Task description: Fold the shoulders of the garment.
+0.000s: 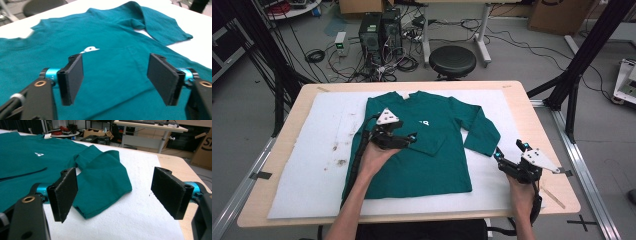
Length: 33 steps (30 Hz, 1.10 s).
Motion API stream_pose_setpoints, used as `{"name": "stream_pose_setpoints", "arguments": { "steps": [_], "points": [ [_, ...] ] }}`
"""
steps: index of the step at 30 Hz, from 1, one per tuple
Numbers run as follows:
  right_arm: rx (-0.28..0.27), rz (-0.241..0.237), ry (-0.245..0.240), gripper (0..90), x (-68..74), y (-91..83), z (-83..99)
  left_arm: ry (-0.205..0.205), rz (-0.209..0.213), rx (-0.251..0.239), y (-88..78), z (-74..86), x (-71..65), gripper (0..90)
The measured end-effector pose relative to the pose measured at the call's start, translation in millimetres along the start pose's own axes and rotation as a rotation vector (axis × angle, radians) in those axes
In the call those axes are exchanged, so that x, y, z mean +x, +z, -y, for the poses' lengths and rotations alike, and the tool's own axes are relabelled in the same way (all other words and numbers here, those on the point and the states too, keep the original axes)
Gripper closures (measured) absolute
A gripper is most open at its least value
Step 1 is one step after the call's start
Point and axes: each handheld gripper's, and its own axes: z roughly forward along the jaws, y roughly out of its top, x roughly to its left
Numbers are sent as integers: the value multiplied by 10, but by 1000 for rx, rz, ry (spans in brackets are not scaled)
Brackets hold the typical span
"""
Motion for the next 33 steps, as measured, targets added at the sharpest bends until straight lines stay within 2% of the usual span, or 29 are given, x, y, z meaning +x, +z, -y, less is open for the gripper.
{"name": "stream_pose_setpoints", "arguments": {
  "steps": [5,8,10,13,17,19,20,24,27,33],
  "points": [
    [8,-1,15,211,-14,7,-2,-21,-32,-49,-229,117,169,206],
    [11,0,16,211,-16,10,-3,13,-77,-60,-369,217,252,207],
    [17,0,19,211,-16,16,-6,32,-93,-70,-466,290,309,207],
    [23,3,17,212,-14,21,-8,42,-141,-107,-655,467,431,207],
    [27,7,12,215,-10,26,-11,-15,-198,-153,-894,692,621,207],
    [27,9,12,216,-9,25,-10,-73,-218,-184,-1032,813,725,207],
    [27,11,14,216,-8,25,-10,-85,-234,-193,-1086,862,763,207],
    [31,20,16,216,-7,29,-13,-106,-279,-197,-1252,1016,866,207],
    [33,31,10,216,-4,34,-15,-116,-284,-198,-1320,1082,905,207],
    [36,30,16,216,5,32,-15,-75,-320,-158,-1325,1184,911,207]
  ]
}}
